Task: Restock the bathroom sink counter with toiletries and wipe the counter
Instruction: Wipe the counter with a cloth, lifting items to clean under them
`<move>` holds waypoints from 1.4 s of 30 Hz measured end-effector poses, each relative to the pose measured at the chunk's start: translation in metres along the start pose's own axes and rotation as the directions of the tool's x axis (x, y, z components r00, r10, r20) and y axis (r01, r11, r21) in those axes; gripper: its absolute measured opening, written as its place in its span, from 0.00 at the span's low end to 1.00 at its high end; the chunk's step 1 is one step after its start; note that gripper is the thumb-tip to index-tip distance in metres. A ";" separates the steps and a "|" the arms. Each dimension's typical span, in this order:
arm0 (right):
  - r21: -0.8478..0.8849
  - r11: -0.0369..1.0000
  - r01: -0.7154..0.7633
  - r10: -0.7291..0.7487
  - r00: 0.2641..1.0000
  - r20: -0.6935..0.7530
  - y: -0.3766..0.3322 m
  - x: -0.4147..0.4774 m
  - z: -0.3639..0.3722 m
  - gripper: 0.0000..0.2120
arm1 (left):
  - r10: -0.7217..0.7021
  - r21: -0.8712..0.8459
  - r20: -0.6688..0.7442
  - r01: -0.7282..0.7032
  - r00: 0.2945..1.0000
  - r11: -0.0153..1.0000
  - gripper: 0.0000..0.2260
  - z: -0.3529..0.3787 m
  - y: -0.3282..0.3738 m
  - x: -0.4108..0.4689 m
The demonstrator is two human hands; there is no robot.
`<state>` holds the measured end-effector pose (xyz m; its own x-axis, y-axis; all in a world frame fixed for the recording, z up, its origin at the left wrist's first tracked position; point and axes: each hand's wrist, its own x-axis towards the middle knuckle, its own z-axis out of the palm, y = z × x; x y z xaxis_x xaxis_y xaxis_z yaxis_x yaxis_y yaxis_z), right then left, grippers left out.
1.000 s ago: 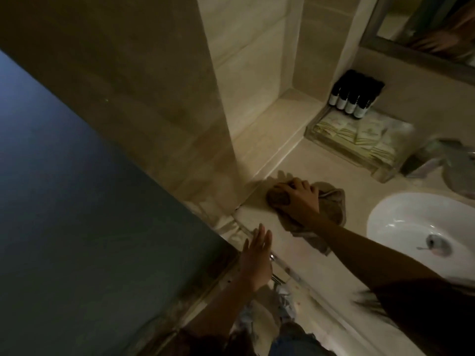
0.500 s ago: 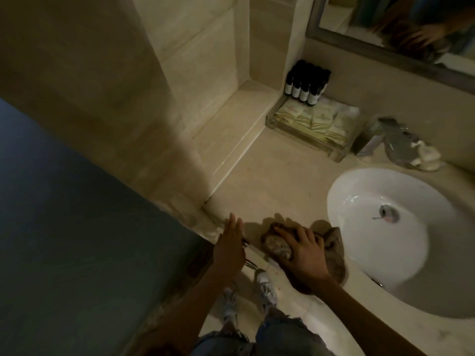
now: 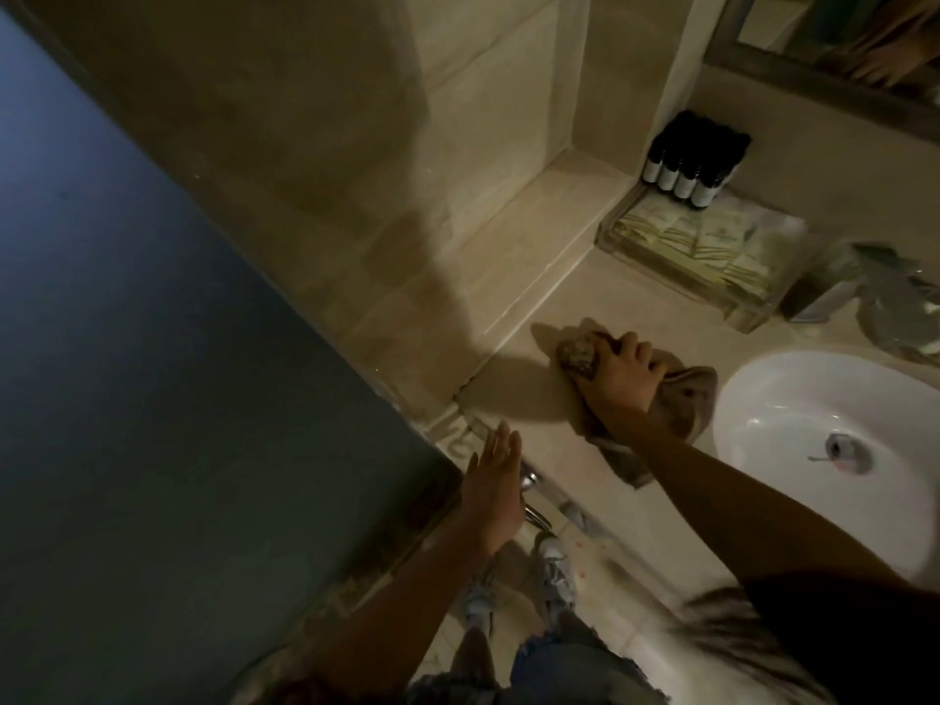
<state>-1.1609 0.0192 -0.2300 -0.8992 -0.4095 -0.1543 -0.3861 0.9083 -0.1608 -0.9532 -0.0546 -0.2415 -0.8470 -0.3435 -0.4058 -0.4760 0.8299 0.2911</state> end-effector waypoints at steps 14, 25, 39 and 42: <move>0.000 0.988 0.156 -0.156 0.987 -0.035 0.091 -0.200 0.024 0.28 | -0.125 -0.103 -0.062 0.118 0.990 0.988 0.33 0.012 0.015 0.000; 0.029 0.935 0.353 -0.347 0.930 -0.124 -0.004 -0.102 0.036 0.25 | -0.111 -0.073 0.044 0.114 0.993 0.991 0.36 -0.002 0.014 -0.004; 0.057 0.852 0.520 -0.517 0.854 -0.059 0.031 -0.120 0.041 0.28 | -0.168 -0.312 -0.006 0.158 0.986 0.937 0.37 0.000 0.005 -0.008; 0.123 0.862 0.491 -0.471 0.867 -0.159 0.020 -0.119 0.051 0.22 | -0.217 -0.320 0.004 0.207 0.976 0.925 0.36 -0.002 -0.008 -0.012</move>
<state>-1.0514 0.0818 -0.2648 -0.6306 -0.7700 0.0969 -0.7493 0.5716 -0.3346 -0.9402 -0.0578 -0.2370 -0.7223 -0.5142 -0.4625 -0.6913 0.5555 0.4621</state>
